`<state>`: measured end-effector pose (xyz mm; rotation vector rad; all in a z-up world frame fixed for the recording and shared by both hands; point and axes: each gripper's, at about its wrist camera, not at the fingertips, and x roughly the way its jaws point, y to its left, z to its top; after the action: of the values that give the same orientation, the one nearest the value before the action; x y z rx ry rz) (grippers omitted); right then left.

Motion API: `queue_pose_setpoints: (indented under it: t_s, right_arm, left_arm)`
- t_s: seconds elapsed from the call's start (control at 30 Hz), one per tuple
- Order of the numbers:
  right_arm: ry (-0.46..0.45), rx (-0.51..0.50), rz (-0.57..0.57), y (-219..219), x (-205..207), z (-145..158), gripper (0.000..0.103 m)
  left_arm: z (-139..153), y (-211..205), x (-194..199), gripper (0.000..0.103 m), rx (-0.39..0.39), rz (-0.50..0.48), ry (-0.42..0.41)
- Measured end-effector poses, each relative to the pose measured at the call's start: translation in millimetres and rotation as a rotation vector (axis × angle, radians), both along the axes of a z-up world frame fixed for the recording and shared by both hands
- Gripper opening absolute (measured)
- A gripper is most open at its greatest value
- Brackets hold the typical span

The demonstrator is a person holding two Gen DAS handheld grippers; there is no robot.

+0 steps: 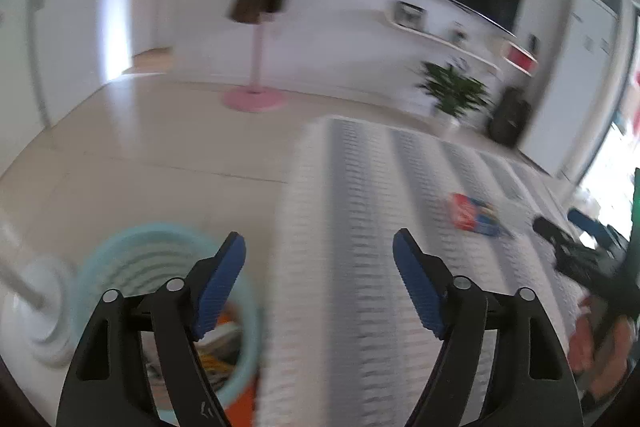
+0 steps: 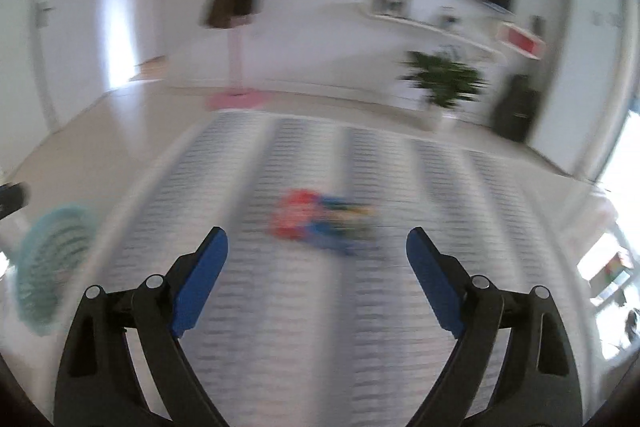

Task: Collect trash
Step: 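Grasp the tiger-print card box with the left tool while the right tool grasps the dotted paper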

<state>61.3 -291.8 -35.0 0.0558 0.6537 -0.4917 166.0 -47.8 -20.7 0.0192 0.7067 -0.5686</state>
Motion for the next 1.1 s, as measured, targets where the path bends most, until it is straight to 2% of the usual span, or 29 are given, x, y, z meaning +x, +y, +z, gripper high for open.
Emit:
queue_pose_setpoints:
  t_s: [0.17, 0.23, 0.3, 0.4, 0.5, 0.63, 0.77, 0.83, 0.9, 0.97, 1.0, 1.1]
  right_arm:
    - [0.030, -0.024, -0.111, -72.6, -10.9, -22.7, 0.086]
    - [0.037, 0.019, -0.119, -96.9, -11.4, -34.9, 0.086]
    - [0.028, 0.059, -0.117, -114.3, -6.9, -44.5, 0.086]
    - [0.033, 0.043, -0.106, -124.2, 7.4, -54.2, 0.086]
    - [0.035, 0.064, -0.109, -132.5, 14.1, -59.9, 0.086]
    - [0.016, 0.157, -0.134, -151.7, 6.9, -63.0, 0.086]
    - [-0.076, 0.269, -0.214, -177.6, -14.0, -62.2, 0.086]
    - [-0.086, 0.301, -0.222, -183.7, -16.1, -63.7, 0.086]
    - [-0.080, 0.287, -0.213, -180.5, -14.1, -63.4, 0.086]
    - [-0.052, 0.242, -0.193, -171.3, -7.1, -62.7, 0.086]
    - [-0.033, 0.213, -0.187, -166.0, -2.7, -62.6, 0.086]
    - [0.033, 0.167, -0.135, -154.3, 13.3, -66.6, 0.086]
  left_arm:
    - [-5.0, -82.4, 0.1, 0.084, -0.003, -0.133, 0.030]
    - [-14.0, -112.9, 2.1, 0.085, -0.001, -0.160, 0.047]
    - [-27.7, -150.5, 2.1, 0.085, 0.039, -0.171, 0.048]
    - [-46.3, -199.0, -3.9, 0.085, 0.116, -0.182, -0.001]
    - [-63.9, -236.7, -8.9, 0.085, 0.168, -0.196, -0.015]
    - [-81.2, -262.6, -9.3, 0.085, 0.183, -0.194, -0.001]
    - [-95.2, -277.1, -9.5, 0.085, 0.221, -0.199, 0.007]
    - [-94.1, -286.3, -11.6, 0.085, 0.242, -0.206, -0.018]
    - [-92.0, -293.3, -15.2, 0.085, 0.260, -0.213, -0.049]
    - [-96.8, -305.7, -14.6, 0.085, 0.339, -0.199, -0.072]
    - [-98.6, -309.8, -12.3, 0.081, 0.365, -0.195, -0.065]
    - [-97.5, -304.1, -7.7, 0.078, 0.358, -0.191, -0.048]
